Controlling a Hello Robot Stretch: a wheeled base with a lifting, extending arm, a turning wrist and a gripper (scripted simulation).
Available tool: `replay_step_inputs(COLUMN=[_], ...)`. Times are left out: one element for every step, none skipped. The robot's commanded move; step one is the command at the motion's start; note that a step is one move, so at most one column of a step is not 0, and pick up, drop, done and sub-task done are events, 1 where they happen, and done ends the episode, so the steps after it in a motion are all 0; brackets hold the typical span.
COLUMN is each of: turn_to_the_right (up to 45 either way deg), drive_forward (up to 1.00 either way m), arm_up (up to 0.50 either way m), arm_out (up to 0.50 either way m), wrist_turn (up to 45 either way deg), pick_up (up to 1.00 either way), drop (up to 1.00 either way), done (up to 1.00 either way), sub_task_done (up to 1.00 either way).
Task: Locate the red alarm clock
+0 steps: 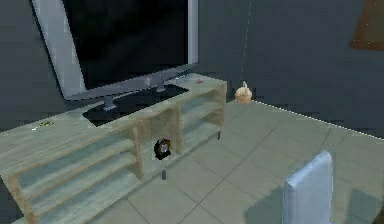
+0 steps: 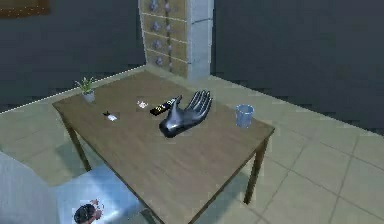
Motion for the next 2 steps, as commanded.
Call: replay_step_inputs(turn_to_the_right=[45.0,0.0], drive_forward=[0.0,0.0], arm_up=[0.0,0.0], arm_out=[0.0,0.0], wrist_turn=[0.0,0.0], pick_up=[0.0,0.0], drop=[0.0,0.0], done=[0.0,1.0], sub_task_done=[0.0,0.0])
